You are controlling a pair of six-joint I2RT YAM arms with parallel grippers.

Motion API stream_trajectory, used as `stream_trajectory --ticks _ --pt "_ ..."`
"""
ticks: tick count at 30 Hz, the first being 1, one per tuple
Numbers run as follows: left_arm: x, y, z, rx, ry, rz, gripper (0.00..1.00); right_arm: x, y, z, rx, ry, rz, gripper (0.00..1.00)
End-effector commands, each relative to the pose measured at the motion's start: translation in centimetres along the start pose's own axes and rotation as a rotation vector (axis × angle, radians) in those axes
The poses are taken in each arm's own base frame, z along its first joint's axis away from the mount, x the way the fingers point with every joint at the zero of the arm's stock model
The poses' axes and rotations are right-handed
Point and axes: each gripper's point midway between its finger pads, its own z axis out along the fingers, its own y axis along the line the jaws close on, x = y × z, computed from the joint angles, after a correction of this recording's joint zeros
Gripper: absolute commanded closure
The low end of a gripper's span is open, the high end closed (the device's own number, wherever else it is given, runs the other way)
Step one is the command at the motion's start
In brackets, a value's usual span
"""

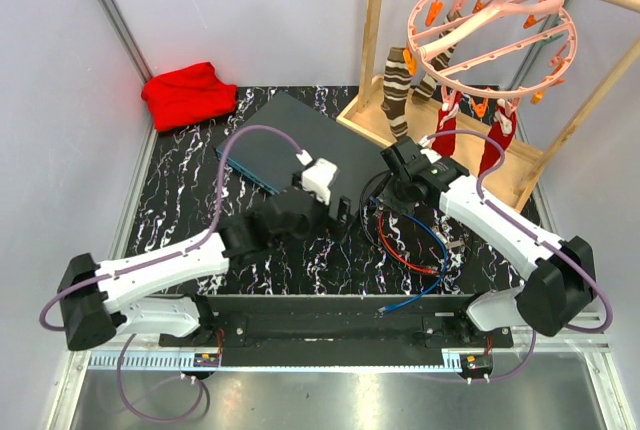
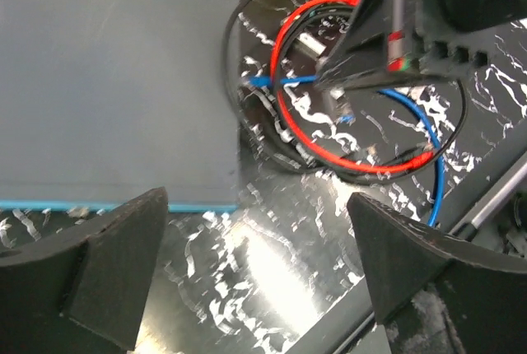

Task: Insert the plug into the switch port
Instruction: Pick up the plug from the center of the board.

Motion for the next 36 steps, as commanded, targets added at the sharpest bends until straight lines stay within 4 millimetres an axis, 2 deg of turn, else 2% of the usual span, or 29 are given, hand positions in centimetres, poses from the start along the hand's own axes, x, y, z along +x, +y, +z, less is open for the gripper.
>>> stream_trajectory --ticks 1,5,11,18,26,30,34,36 --pt "-4.3 -2.2 1.2 -0.025 -0.151 -0.043 0.16 -0.4 2.1 -2.8 -0.085 -0.003 0.095 1.0" --pt "-3.4 -4.2 3.0 -0.005 -0.109 -0.006 0.19 -0.2 2.3 -3.5 -0.11 0.013 0.119 1.0" --pt "-2.2 -5.5 5.2 -0.015 -0.066 0.055 0.25 0.3 2.3 -3.7 -0.123 0.036 0.126 1.0" --pt "-1.4 -5.9 6.8 -0.043 -0.038 0.138 0.35 0.3 2.5 -4.0 -0.137 0.041 0.138 1.0" --pt "-0.2 -5.3 8.3 -0.104 -0.017 0.209 0.48 0.5 2.9 -4.0 -0.151 0.054 0.153 1.0" --pt "0.0 -4.9 8.5 -0.126 -0.024 0.218 0.65 0.5 3.2 -4.1 -0.166 0.057 0.161 1.0" --pt "-0.3 -4.9 8.1 -0.112 -0.039 0.216 0.93 0.7 3.2 -3.9 -0.171 0.061 0.161 1.0" --pt "-0.8 -5.1 7.8 -0.097 -0.064 0.204 1.0 0.5 3.2 -3.8 -0.175 0.053 0.17 0.97"
